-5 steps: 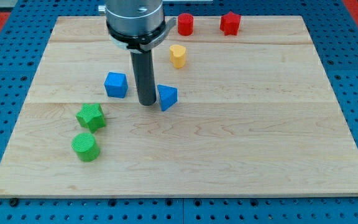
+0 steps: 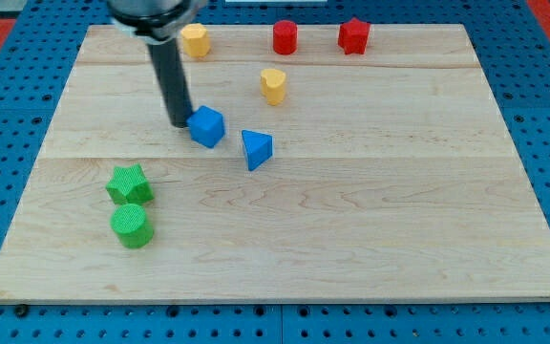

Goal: Move the blue cube below the yellow heart

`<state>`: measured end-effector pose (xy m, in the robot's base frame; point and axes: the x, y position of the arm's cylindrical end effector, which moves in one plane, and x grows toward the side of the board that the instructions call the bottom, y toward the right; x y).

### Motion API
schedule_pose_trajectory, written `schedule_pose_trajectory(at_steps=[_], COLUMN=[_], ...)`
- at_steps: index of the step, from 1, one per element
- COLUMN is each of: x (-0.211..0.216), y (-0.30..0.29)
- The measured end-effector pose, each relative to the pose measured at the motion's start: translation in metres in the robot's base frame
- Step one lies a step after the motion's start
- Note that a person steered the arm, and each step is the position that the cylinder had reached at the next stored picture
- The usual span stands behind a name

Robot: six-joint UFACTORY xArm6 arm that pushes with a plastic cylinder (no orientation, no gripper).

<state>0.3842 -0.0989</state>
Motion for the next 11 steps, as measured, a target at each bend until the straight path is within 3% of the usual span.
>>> schedule_pose_trajectory(at_steps=[1, 2, 3, 8, 10, 11], x=[0.000, 0.024, 0.045, 0.001, 0.022, 0.086], y=[0.017, -0.024, 0.001, 0.069, -0.072, -0.119])
